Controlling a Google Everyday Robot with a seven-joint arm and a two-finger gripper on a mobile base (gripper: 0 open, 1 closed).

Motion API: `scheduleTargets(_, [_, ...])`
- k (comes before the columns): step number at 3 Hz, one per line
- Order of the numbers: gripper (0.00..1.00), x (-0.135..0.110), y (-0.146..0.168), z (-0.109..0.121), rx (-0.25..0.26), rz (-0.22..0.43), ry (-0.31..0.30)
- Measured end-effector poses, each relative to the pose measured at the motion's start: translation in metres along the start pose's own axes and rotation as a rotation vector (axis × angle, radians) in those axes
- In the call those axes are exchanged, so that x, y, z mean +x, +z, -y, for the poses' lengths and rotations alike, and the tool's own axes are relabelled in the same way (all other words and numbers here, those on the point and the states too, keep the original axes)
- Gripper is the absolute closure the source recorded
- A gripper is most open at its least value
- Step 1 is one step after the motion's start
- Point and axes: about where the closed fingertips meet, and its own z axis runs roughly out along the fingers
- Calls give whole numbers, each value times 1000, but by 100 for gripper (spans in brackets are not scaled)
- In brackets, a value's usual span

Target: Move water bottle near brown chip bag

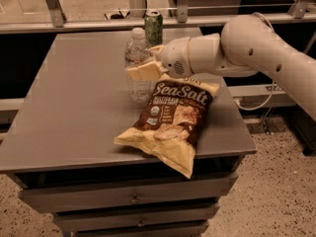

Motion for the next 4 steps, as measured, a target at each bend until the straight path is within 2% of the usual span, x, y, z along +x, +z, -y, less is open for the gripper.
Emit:
scheduleTargets(1, [77, -1, 0, 0, 0, 0, 1])
scheduleTargets(3, [15, 3, -3, 1, 3, -3, 15])
scheduleTargets(4, [0, 16, -10, 3, 9, -11, 52])
